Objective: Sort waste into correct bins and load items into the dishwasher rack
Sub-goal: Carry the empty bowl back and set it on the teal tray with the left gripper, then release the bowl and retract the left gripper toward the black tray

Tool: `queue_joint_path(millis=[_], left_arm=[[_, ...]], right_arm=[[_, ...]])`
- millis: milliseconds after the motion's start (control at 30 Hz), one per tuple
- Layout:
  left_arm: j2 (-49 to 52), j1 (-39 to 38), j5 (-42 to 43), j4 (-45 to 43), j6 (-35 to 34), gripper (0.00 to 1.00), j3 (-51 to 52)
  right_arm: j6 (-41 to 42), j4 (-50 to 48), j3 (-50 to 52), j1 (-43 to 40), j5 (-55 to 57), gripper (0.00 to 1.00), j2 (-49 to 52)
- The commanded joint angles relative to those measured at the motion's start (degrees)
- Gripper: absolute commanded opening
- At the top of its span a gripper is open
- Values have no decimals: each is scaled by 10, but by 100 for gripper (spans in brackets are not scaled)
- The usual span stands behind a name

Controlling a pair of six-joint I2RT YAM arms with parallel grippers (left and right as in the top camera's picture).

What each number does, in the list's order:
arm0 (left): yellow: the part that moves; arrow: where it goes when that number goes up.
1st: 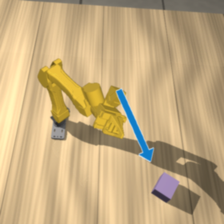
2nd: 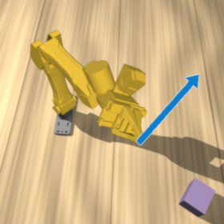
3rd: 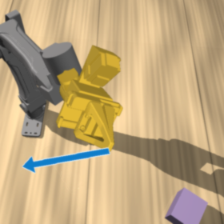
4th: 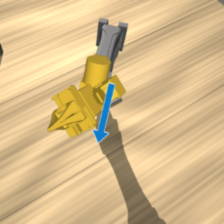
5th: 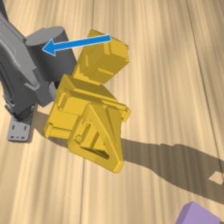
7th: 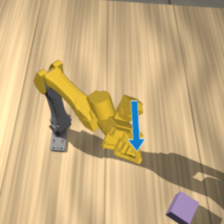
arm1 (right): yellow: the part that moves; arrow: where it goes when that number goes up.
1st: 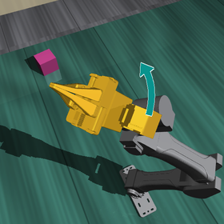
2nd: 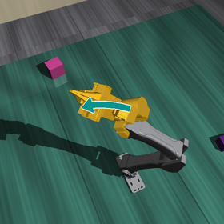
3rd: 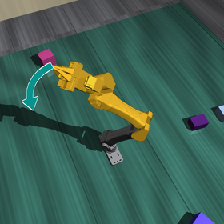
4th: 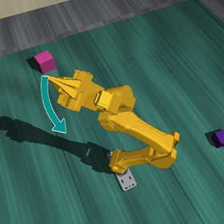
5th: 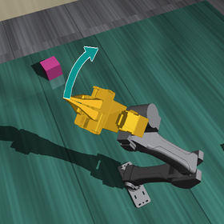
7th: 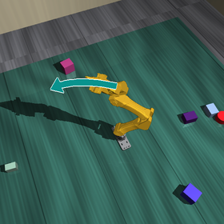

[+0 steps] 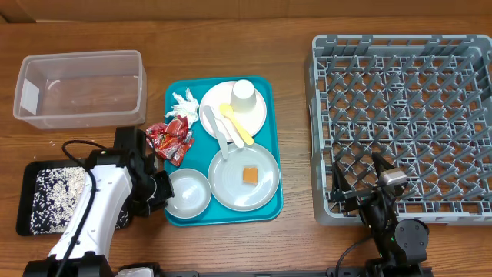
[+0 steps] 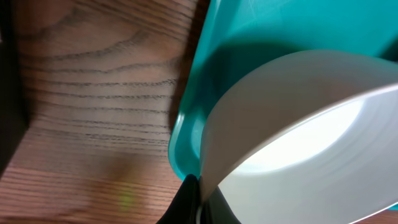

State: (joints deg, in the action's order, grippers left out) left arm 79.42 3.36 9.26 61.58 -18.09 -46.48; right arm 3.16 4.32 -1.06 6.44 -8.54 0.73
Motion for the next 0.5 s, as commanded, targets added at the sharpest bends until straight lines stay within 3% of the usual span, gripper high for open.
queue_joint_path(millis=[0, 167, 467], left_arm=[[0, -1, 13, -5, -8, 13, 0], [0, -1, 13, -4, -8, 38, 0], [0, -1, 12, 68, -5, 38, -70]], right_arm=[[-2, -3, 6, 3, 8, 100, -6], [-2, -3, 6, 3, 8, 100, -6], [-2, -3, 6, 3, 8, 100, -6]])
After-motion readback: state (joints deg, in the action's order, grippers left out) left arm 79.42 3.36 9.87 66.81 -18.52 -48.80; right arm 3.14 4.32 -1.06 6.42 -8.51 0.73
